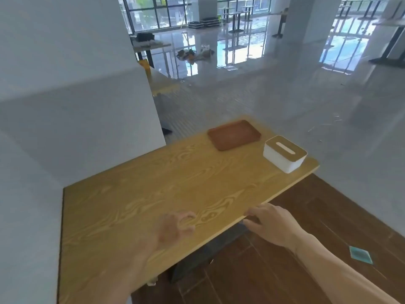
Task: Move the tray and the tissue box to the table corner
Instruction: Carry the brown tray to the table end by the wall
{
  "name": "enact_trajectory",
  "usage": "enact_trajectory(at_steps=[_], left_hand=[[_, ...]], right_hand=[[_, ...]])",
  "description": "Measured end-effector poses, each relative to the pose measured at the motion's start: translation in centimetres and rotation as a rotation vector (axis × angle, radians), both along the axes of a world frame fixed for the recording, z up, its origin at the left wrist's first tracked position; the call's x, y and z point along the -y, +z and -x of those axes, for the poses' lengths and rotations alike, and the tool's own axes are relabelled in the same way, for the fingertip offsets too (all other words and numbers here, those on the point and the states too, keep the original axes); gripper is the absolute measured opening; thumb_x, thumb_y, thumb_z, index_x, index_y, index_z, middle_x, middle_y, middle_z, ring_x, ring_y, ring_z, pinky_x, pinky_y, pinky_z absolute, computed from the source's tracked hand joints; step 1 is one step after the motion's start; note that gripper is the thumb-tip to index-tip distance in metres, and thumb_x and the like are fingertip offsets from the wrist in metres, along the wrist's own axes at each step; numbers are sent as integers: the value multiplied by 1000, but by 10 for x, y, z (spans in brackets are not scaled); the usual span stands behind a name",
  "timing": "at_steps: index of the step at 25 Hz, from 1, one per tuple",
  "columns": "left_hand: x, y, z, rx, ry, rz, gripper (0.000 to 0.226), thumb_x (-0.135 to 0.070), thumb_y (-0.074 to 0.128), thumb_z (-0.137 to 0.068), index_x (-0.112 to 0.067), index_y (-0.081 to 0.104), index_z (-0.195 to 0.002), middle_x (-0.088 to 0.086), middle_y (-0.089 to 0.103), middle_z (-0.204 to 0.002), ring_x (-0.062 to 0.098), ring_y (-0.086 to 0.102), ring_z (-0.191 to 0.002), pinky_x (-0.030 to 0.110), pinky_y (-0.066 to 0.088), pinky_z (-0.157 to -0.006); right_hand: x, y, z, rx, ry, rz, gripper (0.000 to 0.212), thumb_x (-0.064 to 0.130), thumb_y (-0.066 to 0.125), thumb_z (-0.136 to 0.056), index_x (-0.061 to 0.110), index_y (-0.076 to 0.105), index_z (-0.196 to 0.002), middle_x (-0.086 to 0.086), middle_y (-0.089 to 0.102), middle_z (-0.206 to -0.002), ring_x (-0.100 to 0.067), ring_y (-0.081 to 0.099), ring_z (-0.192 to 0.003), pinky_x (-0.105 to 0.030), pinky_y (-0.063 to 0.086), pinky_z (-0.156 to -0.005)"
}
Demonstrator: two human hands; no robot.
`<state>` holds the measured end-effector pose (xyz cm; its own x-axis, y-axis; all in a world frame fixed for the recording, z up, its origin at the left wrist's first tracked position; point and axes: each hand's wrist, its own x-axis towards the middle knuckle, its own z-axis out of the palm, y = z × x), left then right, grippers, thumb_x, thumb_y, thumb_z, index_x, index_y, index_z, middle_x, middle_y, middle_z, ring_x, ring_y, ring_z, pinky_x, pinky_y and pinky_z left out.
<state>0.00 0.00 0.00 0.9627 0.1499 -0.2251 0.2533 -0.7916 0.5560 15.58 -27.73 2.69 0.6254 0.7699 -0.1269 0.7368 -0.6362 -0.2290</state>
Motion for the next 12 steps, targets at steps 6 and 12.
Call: enact_trajectory(at_steps=[6, 12], left_hand=[[33, -4, -51, -81, 53, 18, 42, -51, 61, -88, -36, 59, -127, -14, 60, -134, 8, 52, -126, 38, 43, -108], [38, -10, -91, -158, 38, 2, 36, -50, 62, -91, -36, 61, -124, -14, 60, -134, 8, 53, -125, 40, 44, -108]], right_hand=[[34, -19, -51, -52, 3, -13, 39, 51, 38, -99, 33, 58, -127, 7, 65, -120, -14, 60, -107, -34, 52, -83], [42, -35, -93, -115, 17, 44, 39, 52, 38, -99, 34, 56, -129, 7, 64, -123, -14, 59, -108, -33, 52, -83]])
